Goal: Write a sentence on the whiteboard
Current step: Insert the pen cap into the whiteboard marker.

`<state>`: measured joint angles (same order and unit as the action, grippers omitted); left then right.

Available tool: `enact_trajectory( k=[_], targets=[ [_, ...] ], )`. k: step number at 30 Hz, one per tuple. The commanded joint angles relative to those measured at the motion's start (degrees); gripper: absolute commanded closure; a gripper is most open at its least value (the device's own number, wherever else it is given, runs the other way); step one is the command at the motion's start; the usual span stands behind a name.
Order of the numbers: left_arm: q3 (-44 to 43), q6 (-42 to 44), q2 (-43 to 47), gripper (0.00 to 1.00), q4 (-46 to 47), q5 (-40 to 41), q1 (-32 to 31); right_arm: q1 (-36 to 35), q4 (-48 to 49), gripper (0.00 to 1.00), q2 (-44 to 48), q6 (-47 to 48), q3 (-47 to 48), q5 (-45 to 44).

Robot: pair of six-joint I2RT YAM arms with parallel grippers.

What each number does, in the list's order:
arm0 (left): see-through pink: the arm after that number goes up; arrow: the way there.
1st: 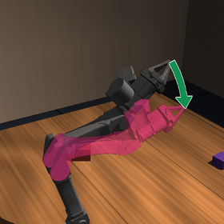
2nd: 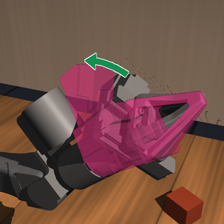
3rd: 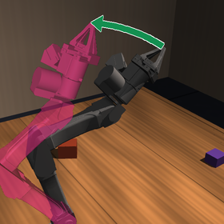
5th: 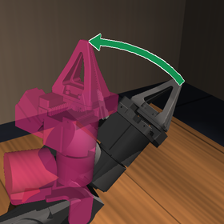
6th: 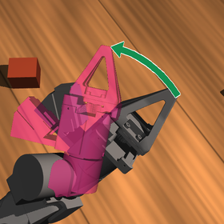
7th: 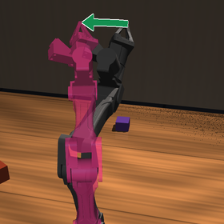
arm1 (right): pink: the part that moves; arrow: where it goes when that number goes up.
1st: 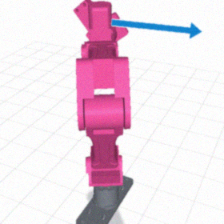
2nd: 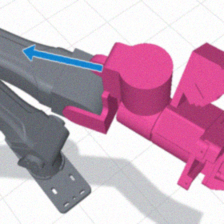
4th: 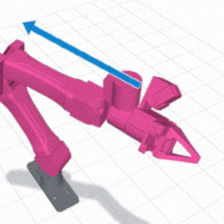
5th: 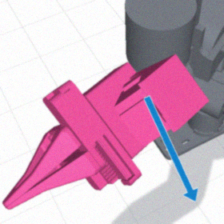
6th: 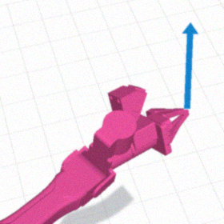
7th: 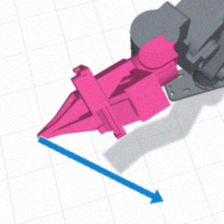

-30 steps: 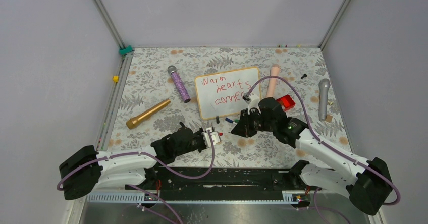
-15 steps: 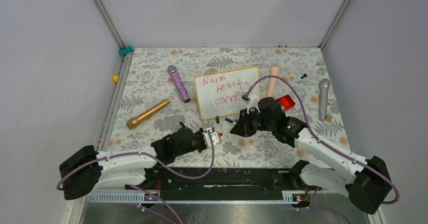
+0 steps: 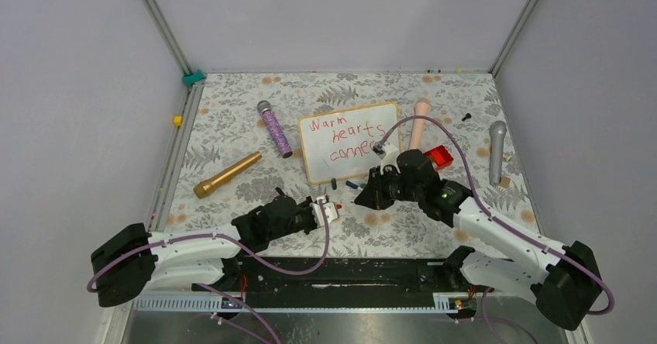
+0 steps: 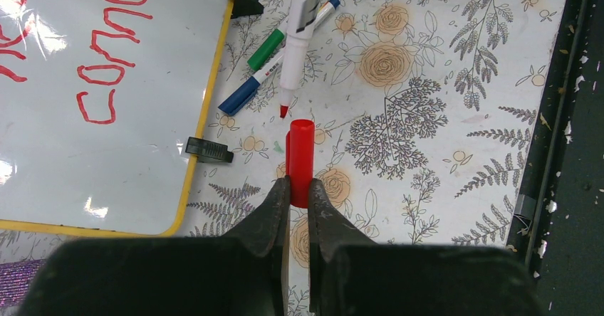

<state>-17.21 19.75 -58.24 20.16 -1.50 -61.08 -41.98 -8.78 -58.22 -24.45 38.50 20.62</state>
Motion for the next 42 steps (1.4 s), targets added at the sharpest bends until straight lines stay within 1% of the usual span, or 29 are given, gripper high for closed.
enact_trajectory(
  k=[1,19,29,37,42],
  targets=[
    [-1.37,0.06,0.17,1.00,2.00,0.26,-0.27,-0.46,-0.21,1.00,0.69,0.26,0.22,0.82],
    [-1.51,-0.59,0.12,1.00,1.97,1.76,-0.27,-0.40,0.66,1.00,-0.24,-0.56,-0.65,2.33],
    [-1.35,-0.05,0.23,1.00,1.94,-0.39,-0.27,-0.47,1.87,1.00,-1.19,-1.26,-0.65,3.07],
    [0.12,1.29,1.79,1.00,3.60,-2.64,-0.27,-0.44,2.25,1.00,-2.69,-0.81,0.25,3.13],
    [0.67,1.87,2.48,1.00,4.30,-4.40,-0.31,-0.40,2.71,1.00,-4.22,-1.01,1.19,4.64]
  ],
)
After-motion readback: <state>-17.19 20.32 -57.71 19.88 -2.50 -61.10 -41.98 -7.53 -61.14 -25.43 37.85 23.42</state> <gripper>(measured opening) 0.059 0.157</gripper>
